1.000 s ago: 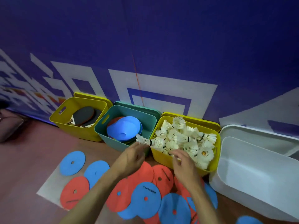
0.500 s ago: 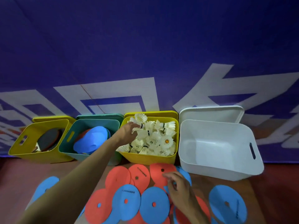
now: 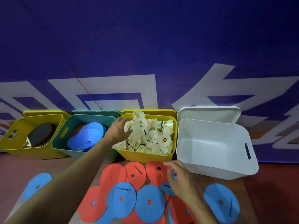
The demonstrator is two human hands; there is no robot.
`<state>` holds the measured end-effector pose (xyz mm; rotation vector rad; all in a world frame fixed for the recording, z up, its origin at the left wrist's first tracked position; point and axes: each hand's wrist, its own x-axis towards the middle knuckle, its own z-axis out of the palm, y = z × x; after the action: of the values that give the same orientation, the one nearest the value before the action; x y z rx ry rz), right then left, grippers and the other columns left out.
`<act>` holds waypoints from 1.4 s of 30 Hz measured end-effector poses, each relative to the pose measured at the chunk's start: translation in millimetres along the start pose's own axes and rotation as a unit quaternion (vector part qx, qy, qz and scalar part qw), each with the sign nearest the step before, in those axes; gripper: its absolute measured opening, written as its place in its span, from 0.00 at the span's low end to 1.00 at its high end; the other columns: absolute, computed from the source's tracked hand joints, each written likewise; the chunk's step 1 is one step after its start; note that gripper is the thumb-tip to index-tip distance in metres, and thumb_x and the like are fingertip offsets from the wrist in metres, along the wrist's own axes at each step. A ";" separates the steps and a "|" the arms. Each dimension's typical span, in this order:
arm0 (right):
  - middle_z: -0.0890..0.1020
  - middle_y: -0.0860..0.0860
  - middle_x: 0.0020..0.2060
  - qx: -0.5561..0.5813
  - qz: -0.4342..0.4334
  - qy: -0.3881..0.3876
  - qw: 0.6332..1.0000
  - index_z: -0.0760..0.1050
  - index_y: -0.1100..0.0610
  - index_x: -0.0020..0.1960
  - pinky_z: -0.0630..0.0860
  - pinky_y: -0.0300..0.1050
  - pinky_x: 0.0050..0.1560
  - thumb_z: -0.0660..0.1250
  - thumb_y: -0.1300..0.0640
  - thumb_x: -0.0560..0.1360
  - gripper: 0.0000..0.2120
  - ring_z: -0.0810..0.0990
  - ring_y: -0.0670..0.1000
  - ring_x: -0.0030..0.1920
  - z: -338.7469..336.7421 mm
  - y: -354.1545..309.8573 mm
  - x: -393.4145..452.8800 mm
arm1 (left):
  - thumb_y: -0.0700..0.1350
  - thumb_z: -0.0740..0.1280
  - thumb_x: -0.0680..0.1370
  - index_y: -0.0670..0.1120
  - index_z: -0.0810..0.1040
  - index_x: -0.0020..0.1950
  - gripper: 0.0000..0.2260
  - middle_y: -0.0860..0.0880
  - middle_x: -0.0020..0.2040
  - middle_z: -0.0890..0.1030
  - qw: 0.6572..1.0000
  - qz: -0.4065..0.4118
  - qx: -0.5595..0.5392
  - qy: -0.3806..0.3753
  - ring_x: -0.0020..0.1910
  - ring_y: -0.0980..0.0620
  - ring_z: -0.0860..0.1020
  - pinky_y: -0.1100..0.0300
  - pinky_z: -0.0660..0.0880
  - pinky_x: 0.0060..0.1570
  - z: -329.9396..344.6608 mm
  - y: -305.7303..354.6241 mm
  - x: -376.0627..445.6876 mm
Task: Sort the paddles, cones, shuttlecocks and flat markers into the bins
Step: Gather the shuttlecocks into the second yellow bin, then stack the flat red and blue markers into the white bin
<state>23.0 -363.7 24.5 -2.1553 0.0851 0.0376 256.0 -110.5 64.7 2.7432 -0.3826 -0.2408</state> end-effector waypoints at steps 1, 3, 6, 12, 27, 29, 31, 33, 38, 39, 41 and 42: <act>0.74 0.38 0.58 -0.018 -0.017 0.017 1.000 0.77 0.47 0.63 0.72 0.35 0.63 0.64 0.58 0.79 0.14 0.74 0.38 0.60 -0.2 -2.8 10.4 | 0.58 0.70 0.76 0.52 0.65 0.75 0.31 0.44 0.71 0.67 1.000 -0.008 0.024 -0.004 0.65 0.41 0.70 0.45 0.69 0.66 0.3 -6.7 2.9; 0.71 0.42 0.63 -0.058 -0.039 0.038 0.997 0.74 0.49 0.67 0.69 0.37 0.66 0.64 0.56 0.79 0.16 0.70 0.42 0.65 -2.1 -11.3 35.1 | 0.67 0.70 0.71 0.52 0.58 0.78 0.43 0.45 0.76 0.61 0.997 -0.017 0.054 -0.046 0.71 0.39 0.62 0.41 0.63 0.69 -0.2 -14.5 11.1; 0.66 0.45 0.70 -0.129 -0.043 0.040 0.990 0.69 0.49 0.72 0.68 0.40 0.67 0.64 0.53 0.80 0.21 0.64 0.48 0.70 -4.2 -28.0 76.4 | 0.74 0.69 0.65 0.52 0.50 0.80 0.53 0.48 0.80 0.54 0.993 0.009 0.050 -0.105 0.76 0.38 0.55 0.37 0.60 0.72 0.6 -19.4 28.9; 0.55 0.54 0.78 -0.240 0.039 -0.005 0.970 0.58 0.51 0.78 0.57 0.54 0.76 0.59 0.48 0.81 0.27 0.52 0.57 0.77 16.3 -36.8 147.8 | 0.76 0.63 0.68 0.60 0.44 0.80 0.48 0.51 0.81 0.54 0.983 0.080 0.029 -0.166 0.79 0.40 0.50 0.34 0.55 0.74 15.3 -8.7 66.7; 0.66 0.52 0.72 -0.295 0.079 0.128 0.944 0.68 0.48 0.73 0.68 0.61 0.66 0.65 0.53 0.76 0.26 0.63 0.58 0.71 71.5 -35.6 117.0 | 0.62 0.52 0.80 0.58 0.64 0.76 0.25 0.52 0.74 0.69 0.986 0.126 -0.066 -0.085 0.71 0.44 0.64 0.40 0.63 0.67 4.3 -47.0 26.0; 0.67 0.50 0.72 -0.278 0.062 0.162 0.945 0.70 0.49 0.71 0.65 0.54 0.67 0.66 0.57 0.75 0.25 0.63 0.56 0.72 70.8 -43.6 93.8 | 0.61 0.53 0.78 0.56 0.68 0.73 0.25 0.52 0.68 0.74 0.983 0.147 -0.097 -0.054 0.67 0.45 0.70 0.41 0.69 0.63 10.6 -67.9 -8.0; 0.70 0.50 0.69 -0.256 0.030 0.176 0.950 0.73 0.51 0.68 0.65 0.47 0.69 0.63 0.58 0.75 0.21 0.66 0.54 0.69 67.8 -48.0 67.0 | 0.56 0.57 0.80 0.54 0.72 0.70 0.20 0.52 0.65 0.76 0.974 0.186 -0.125 -0.014 0.64 0.47 0.73 0.44 0.71 0.60 23.9 -78.2 -41.9; 0.72 0.50 0.66 -0.226 0.015 0.161 0.961 0.75 0.53 0.66 0.64 0.42 0.69 0.61 0.58 0.76 0.19 0.68 0.52 0.67 64.9 -41.4 34.4 | 0.48 0.61 0.79 0.50 0.76 0.66 0.16 0.52 0.61 0.77 0.966 0.191 -0.174 0.028 0.60 0.50 0.74 0.51 0.72 0.59 37.2 -74.3 -79.0; 0.75 0.49 0.60 -0.189 0.098 0.113 0.970 0.76 0.54 0.62 0.66 0.44 0.68 0.60 0.53 0.72 0.19 0.74 0.55 0.63 38.4 33.5 -45.8 | 0.46 0.60 0.78 0.52 0.79 0.60 0.13 0.55 0.56 0.75 0.960 0.122 -0.250 0.014 0.56 0.55 0.75 0.60 0.72 0.52 93.1 -38.2 -164.5; 0.75 0.50 0.59 -0.198 0.113 0.107 0.968 0.76 0.54 0.61 0.65 0.45 0.68 0.60 0.53 0.71 0.20 0.74 0.56 0.62 31.2 52.0 -60.5 | 0.47 0.60 0.77 0.52 0.79 0.59 0.13 0.55 0.56 0.75 0.962 0.116 -0.249 0.005 0.56 0.54 0.75 0.59 0.72 0.53 111.2 -30.0 -176.5; 0.76 0.53 0.58 -0.209 0.142 0.094 0.963 0.77 0.55 0.61 0.67 0.54 0.68 0.61 0.54 0.70 0.21 0.74 0.57 0.62 15.8 89.4 -88.8 | 0.46 0.61 0.77 0.51 0.79 0.60 0.13 0.54 0.55 0.75 0.964 0.114 -0.238 -0.014 0.55 0.52 0.76 0.55 0.73 0.55 148.0 -8.3 -195.7; 0.77 0.54 0.58 -0.215 0.152 0.084 0.961 0.77 0.55 0.61 0.67 0.56 0.68 0.62 0.55 0.70 0.21 0.74 0.58 0.62 7.0 108.2 -102.4 | 0.46 0.62 0.76 0.51 0.78 0.60 0.14 0.54 0.55 0.75 0.967 0.113 -0.227 -0.028 0.55 0.51 0.77 0.54 0.73 0.56 165.2 5.8 -204.3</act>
<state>-87.3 -412.7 -63.2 -2.5566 0.5520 0.0553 25.5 -109.5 -61.5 2.2256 -0.5727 -0.3029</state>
